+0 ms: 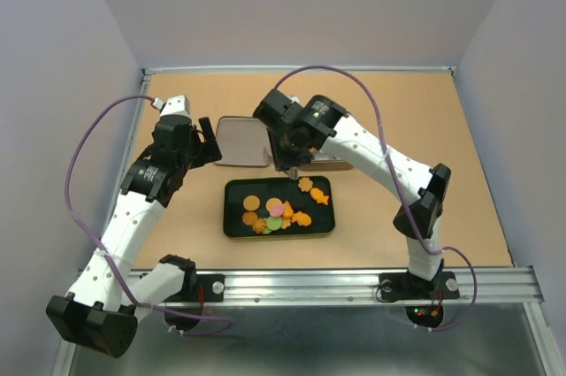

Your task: Pack the cookies

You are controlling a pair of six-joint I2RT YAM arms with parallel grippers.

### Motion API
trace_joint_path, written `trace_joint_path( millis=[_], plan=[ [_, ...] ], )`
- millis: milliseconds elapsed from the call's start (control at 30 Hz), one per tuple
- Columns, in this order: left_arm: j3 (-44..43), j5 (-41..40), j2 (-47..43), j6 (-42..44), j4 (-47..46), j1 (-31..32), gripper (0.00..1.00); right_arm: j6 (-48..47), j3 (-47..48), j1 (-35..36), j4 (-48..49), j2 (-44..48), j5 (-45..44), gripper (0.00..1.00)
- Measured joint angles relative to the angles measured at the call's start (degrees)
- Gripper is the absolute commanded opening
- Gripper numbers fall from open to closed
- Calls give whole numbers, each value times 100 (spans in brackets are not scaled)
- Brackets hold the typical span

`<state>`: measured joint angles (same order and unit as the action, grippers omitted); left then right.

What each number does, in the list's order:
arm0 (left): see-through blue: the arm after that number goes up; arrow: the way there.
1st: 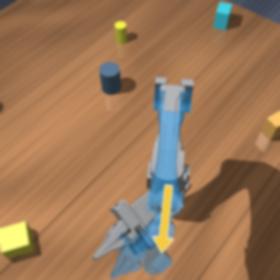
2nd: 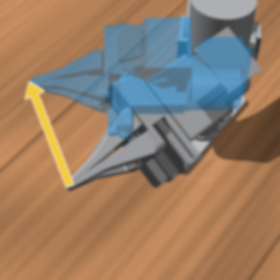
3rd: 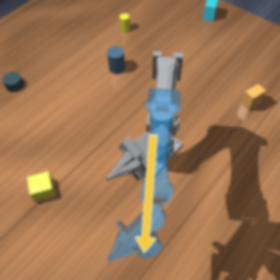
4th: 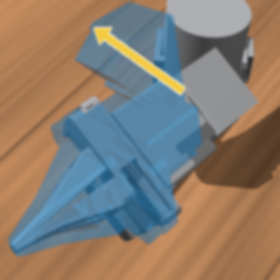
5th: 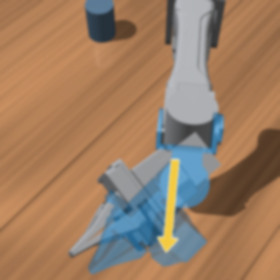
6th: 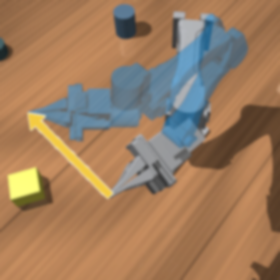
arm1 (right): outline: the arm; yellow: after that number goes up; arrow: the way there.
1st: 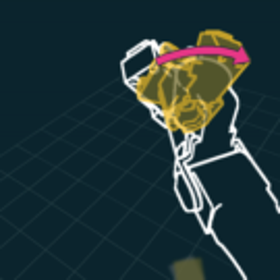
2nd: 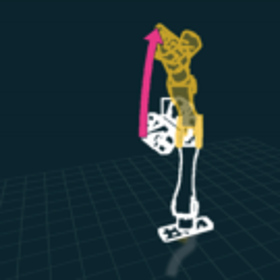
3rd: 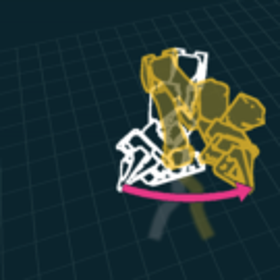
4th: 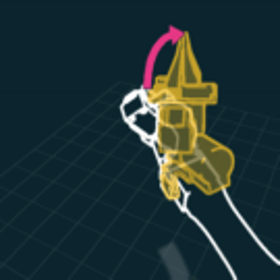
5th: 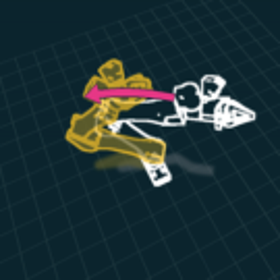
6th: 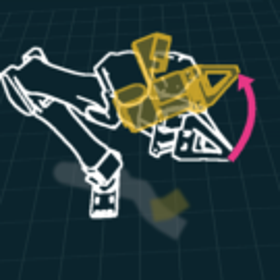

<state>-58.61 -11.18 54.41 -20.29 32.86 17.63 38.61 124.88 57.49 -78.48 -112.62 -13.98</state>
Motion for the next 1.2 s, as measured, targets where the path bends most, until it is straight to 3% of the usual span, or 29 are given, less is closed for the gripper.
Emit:
trace_joint_path(
  millis=[333,900,1200],
  plan=[
    [-286,24,149,-15,11,0,89,-514,-22,-1604,2,697,-468,42],
    [-380,66,219,-313,46,0,88,-1143,-2013,-2382,721,1132,-57,42],
    [-378,61,195,-439,131,0,88,-1384,-1971,-2459,1056,1082,223,41]
  ],
)
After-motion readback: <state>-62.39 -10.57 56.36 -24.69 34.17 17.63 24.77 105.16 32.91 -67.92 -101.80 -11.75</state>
